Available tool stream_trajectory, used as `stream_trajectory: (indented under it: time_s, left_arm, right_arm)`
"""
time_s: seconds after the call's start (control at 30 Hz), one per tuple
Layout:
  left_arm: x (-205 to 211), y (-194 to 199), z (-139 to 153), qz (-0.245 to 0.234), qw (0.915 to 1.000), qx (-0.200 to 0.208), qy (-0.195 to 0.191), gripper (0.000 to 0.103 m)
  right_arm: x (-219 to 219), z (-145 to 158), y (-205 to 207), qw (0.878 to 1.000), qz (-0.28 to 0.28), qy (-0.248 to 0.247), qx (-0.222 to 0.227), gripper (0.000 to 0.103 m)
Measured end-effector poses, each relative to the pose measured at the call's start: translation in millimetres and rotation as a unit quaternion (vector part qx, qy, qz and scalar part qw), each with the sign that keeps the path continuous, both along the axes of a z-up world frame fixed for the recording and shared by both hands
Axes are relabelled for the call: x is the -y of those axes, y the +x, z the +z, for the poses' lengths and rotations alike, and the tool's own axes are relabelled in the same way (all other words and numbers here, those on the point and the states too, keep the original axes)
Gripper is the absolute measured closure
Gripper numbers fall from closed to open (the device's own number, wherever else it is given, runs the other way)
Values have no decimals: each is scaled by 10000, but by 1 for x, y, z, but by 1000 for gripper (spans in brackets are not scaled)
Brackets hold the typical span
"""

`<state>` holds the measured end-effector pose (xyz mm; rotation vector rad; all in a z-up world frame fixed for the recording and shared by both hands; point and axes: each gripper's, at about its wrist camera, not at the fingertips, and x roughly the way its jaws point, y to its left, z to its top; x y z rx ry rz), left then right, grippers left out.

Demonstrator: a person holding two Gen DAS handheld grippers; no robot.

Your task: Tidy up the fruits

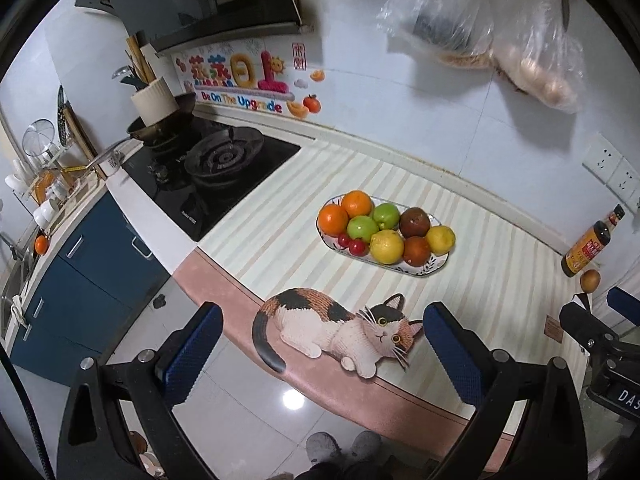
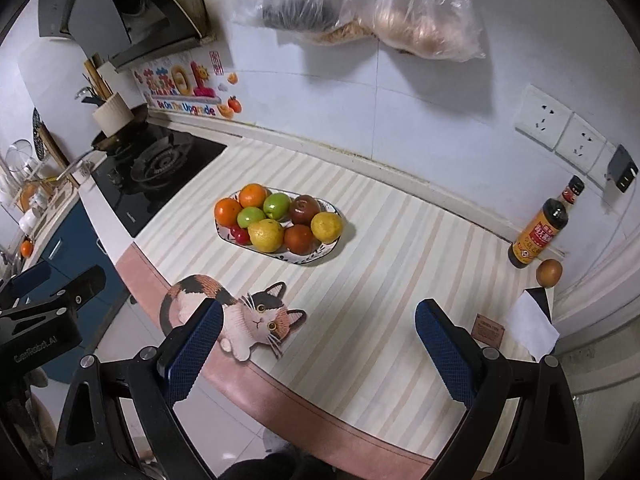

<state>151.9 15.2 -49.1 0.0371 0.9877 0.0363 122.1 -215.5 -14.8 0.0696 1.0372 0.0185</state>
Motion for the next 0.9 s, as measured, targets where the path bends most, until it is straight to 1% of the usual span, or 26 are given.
stream_trajectory:
  time_s: [0.13, 0.27, 0.33, 0.9]
  left_arm:
    - [-1, 8, -6, 11, 10000, -84, -10, 0]
    - [-4, 12, -10, 10, 9999, -129, -27, 0]
    - [-7, 13, -11, 10, 9999, -155, -76, 0]
    - [-5, 15, -10, -46, 9998, -137, -108, 0]
  right_arm:
    - [-1, -12, 10, 9999, -40, 19, -127, 4]
    - [-1, -17, 15, 9998, -64, 15, -176, 4]
    - [-2, -17, 16, 9998, -69, 9, -180, 4]
    - [-10, -18, 18, 9998, -23, 54, -211, 4]
